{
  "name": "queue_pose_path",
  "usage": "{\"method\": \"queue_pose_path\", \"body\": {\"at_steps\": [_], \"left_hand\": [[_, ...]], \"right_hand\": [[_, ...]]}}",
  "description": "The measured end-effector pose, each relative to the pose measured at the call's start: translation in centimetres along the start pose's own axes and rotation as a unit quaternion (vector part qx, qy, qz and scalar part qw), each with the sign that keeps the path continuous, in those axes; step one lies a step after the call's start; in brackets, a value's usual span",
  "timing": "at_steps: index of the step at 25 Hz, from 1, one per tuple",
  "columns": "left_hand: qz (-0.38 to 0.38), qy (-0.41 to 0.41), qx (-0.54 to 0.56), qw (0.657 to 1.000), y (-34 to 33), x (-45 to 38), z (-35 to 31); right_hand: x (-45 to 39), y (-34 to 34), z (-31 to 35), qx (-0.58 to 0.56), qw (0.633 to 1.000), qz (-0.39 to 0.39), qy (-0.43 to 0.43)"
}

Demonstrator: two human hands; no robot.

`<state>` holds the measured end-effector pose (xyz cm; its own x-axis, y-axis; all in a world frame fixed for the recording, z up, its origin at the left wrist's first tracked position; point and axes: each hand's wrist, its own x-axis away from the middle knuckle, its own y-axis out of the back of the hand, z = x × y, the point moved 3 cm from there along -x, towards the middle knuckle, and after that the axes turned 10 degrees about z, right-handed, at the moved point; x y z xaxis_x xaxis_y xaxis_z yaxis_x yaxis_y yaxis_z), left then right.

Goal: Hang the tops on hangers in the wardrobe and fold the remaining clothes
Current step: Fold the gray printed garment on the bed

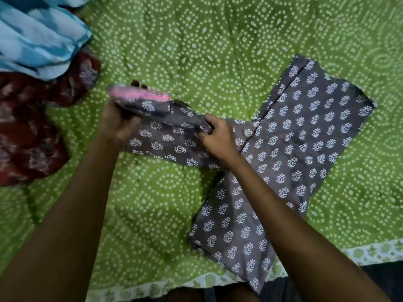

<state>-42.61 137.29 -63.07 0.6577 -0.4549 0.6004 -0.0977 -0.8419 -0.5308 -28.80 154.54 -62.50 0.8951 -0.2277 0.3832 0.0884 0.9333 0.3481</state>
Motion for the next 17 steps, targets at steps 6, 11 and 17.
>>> {"method": "queue_pose_path", "body": {"at_steps": [6, 11, 17], "left_hand": [[-0.081, 0.014, -0.071, 0.994, 4.5, 1.9, -1.0], [-0.127, -0.004, -0.26, 0.957, 7.0, 1.9, 0.0], [-0.184, -0.144, -0.466, 0.854, 6.7, 1.9, 0.4]], "right_hand": [[4.3, -6.3, -2.1, 0.372, 0.874, 0.301, 0.083], [1.9, -1.6, -2.0, 0.259, 0.966, -0.01, 0.025], [-3.1, 3.8, -3.7, 0.393, 0.917, 0.052, -0.044]]}}
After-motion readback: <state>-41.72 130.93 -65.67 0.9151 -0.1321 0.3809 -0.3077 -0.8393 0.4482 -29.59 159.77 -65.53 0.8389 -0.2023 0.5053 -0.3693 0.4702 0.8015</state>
